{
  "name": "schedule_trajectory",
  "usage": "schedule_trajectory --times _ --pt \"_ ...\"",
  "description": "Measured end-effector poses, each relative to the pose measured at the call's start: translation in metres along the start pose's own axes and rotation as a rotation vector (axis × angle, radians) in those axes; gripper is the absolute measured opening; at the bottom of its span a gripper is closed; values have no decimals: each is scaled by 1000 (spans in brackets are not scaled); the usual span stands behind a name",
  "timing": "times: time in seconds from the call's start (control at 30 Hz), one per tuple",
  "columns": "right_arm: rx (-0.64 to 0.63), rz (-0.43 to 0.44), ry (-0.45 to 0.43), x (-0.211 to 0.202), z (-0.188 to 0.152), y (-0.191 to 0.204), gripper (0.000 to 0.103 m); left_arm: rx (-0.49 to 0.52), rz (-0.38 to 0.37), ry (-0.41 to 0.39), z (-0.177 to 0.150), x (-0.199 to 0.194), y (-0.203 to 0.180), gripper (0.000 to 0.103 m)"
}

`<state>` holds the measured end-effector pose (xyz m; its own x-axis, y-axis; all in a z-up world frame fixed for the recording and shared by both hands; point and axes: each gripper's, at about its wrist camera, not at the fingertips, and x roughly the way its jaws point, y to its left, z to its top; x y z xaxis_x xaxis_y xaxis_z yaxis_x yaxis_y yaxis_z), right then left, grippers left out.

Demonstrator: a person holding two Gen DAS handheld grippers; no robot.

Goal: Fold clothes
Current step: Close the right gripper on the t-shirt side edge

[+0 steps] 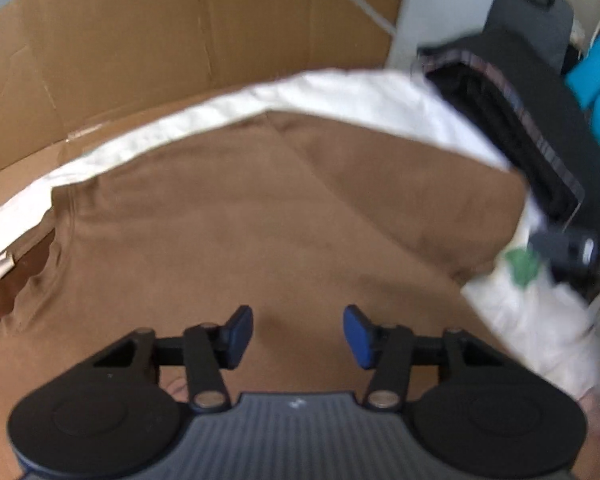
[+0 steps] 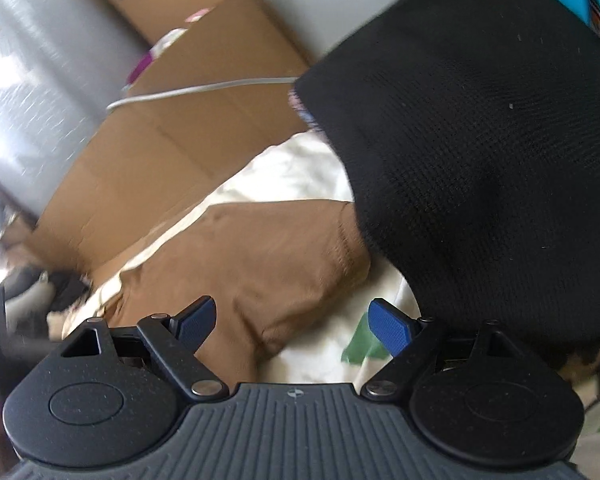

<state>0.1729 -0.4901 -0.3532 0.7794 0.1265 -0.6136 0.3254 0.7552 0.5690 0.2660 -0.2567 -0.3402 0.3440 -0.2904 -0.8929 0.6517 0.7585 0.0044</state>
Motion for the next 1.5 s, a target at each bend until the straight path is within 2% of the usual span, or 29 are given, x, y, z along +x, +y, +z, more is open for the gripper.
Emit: schedule_trajectory --times 0.03,0.2,0.3,0.37,0.4,0.47,0.53,0.6,0.8,0.97,1.0,1.03,1.07,1.13,1.17,1.23,1.3,1.4,1.5 --pt "26 2 5 5 1 -2 87 6 6 11 -2 4 -1 44" --pt "121 23 56 32 0 -11 82 -10 -7 2 -12 8 5 46" --pt "88 50 76 42 3 -7 81 -6 -4 -3 -13 9 5 47" --pt "90 34 74 44 8 -8 62 -9 4 -1 -13 10 4 47" --pt "91 20 70 45 11 -9 39 -9 8 -3 -14 10 4 47" --pt "93 -8 62 47 17 -11 13 -9 11 -5 -14 10 3 47" --pt "77 -18 47 46 22 -9 5 -9 12 -9 -15 11 3 47" --pt "37 -15 19 41 28 0 3 -9 12 -12 -16 12 4 47" --pt "-138 -38 -69 30 44 31 3 -4 7 -28 -21 14 5 48" --pt "-119 -37 -39 39 45 29 6 -14 13 -8 -17 14 4 47" --pt "-107 -22 -23 41 45 28 12 -14 20 -1 -15 12 1 45" --pt "-96 -9 -9 42 44 27 27 -11 16 -5 -13 10 -2 38" --pt "-90 -2 0 41 43 27 38 -7 -6 -21 -13 7 -4 35" --pt "-71 -1 19 42 39 27 48 0 -50 -55 -12 0 -9 34" --pt "-48 -17 32 45 36 26 50 4 -67 -73 -12 -2 -11 34" --pt "37 -63 65 52 29 18 61 7 -81 -93 -10 -3 -15 34" --pt "120 -75 70 57 24 7 60 -1 -94 -90 -9 0 -17 34" --pt "187 -59 -22 48 29 1 60 -10 -108 -58 -12 9 -18 34" --pt "250 -42 -110 40 34 -5 60 31 -76 -43 -18 17 -23 34"
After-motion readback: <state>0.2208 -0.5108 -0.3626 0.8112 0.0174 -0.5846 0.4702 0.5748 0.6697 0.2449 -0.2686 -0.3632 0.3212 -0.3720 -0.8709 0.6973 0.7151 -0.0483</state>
